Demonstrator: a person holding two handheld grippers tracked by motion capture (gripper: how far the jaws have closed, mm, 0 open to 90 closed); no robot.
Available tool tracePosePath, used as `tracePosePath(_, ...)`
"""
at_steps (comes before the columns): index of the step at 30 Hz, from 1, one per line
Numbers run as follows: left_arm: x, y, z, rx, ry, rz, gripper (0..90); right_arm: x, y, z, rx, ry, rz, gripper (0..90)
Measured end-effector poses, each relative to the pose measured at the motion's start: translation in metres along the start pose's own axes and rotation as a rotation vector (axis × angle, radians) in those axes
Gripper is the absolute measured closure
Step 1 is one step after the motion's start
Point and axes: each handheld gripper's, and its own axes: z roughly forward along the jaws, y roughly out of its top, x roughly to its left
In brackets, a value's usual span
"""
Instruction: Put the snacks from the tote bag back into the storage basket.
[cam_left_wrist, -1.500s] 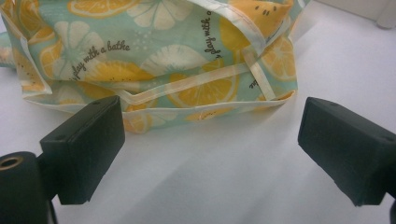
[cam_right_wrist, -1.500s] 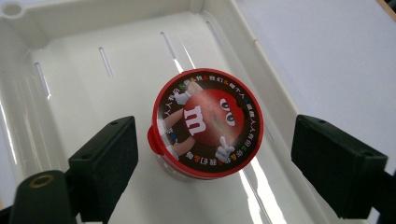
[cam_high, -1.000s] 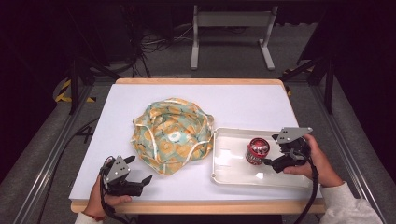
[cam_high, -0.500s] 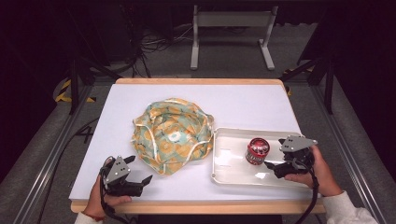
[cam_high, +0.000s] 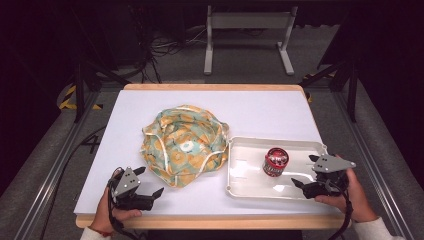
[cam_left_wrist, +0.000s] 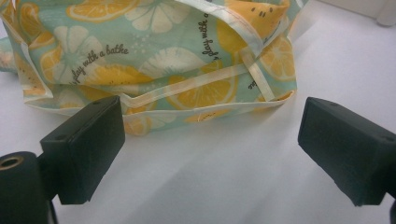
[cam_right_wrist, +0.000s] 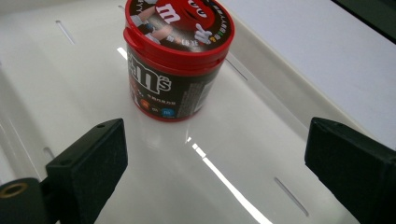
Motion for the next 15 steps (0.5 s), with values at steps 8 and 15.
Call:
tracePosePath(8,0.001,0.000,0.001,0.000,-0.002,-0.004,7.9,0.001,-0.018,-0.008,-0.011,-0.025,0.027,7.4)
tracePosePath(15,0.001,0.000,0.002,0.005,-0.005,-0.005,7.9,0.002,-0.033,-0.021,-0.072,-0.074,0.066,9.3)
